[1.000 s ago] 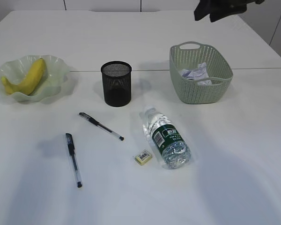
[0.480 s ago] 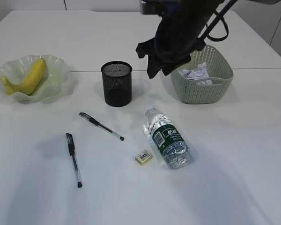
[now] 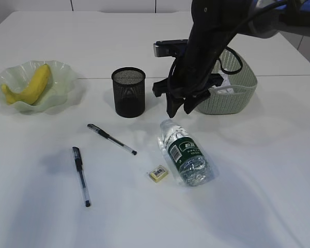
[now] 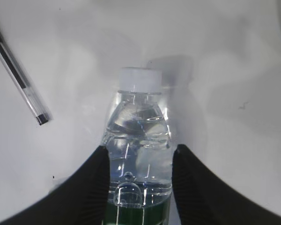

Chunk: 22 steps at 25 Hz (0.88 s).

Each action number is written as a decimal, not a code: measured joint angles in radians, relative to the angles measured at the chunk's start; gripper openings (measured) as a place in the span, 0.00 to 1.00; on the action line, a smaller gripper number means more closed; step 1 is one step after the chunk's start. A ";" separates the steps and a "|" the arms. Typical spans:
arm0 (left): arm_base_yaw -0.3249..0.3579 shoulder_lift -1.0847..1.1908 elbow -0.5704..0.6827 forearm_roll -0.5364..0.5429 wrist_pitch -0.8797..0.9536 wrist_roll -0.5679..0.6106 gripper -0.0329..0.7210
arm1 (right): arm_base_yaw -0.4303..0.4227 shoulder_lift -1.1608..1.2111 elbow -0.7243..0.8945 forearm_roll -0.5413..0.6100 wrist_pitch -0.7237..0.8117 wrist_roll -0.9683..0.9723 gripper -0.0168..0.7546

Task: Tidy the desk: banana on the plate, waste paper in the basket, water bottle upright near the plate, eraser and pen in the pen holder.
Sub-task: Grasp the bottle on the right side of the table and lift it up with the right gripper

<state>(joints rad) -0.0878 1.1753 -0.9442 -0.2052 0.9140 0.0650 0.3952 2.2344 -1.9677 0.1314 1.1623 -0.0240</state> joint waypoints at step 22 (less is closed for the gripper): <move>0.000 0.000 0.000 -0.001 -0.019 0.000 0.65 | 0.011 0.017 -0.002 0.033 0.056 0.000 0.72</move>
<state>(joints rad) -0.0878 1.1753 -0.9442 -0.2066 0.8948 0.0650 0.4058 2.2512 -1.9696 0.1640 1.2181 -0.0240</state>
